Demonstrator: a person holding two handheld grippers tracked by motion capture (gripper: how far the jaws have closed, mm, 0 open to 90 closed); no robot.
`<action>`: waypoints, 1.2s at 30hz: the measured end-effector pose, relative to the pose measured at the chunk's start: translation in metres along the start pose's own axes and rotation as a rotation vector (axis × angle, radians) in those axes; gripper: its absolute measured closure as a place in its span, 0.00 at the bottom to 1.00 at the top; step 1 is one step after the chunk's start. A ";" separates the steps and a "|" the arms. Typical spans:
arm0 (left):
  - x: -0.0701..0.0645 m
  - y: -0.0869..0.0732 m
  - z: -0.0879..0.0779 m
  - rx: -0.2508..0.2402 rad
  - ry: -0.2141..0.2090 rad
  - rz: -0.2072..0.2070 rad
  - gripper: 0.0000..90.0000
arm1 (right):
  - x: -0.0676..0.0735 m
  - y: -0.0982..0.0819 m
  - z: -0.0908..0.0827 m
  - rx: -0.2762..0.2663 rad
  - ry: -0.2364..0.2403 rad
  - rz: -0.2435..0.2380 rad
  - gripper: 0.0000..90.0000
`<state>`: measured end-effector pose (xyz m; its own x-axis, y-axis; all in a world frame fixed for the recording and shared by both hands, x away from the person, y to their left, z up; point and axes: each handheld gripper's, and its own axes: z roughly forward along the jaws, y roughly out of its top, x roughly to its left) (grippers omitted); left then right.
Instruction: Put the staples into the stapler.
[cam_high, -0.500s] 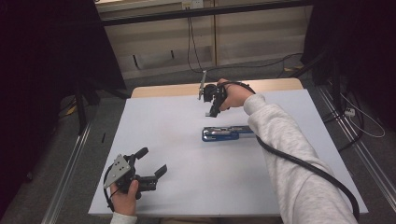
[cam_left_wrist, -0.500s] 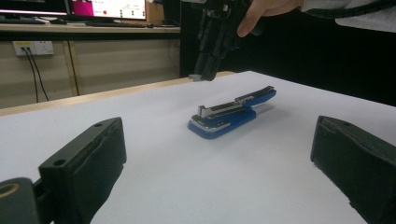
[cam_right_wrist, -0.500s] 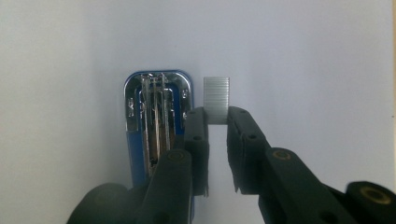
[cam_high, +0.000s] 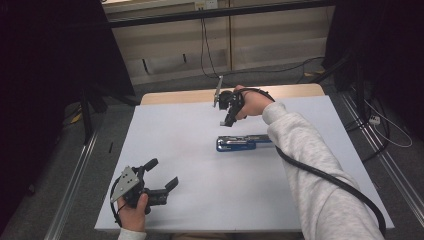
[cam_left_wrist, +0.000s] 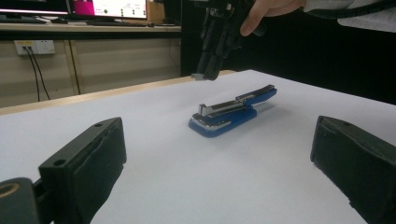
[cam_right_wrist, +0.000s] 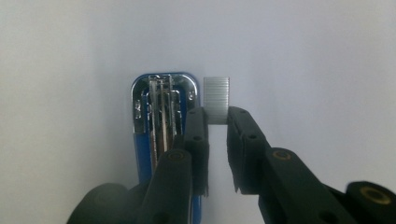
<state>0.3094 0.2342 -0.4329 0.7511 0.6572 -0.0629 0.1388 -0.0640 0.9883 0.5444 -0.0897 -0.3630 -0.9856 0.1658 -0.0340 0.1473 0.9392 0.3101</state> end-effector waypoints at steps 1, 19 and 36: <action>0.000 0.000 0.000 -0.005 -0.002 -0.002 0.04 | 0.001 0.000 0.000 0.001 -0.002 0.000 0.87; 0.000 0.000 0.002 -0.003 0.002 -0.012 0.04 | 0.012 0.003 -0.004 0.003 0.013 -0.016 0.87; 0.000 0.000 0.001 0.006 -0.001 0.001 0.04 | 0.020 0.002 -0.001 -0.006 0.036 -0.009 0.87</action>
<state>0.3098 0.2335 -0.4329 0.7519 0.6563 -0.0621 0.1419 -0.0692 0.9875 0.5254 -0.0846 -0.3622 -0.9892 0.1463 -0.0027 0.1380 0.9387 0.3158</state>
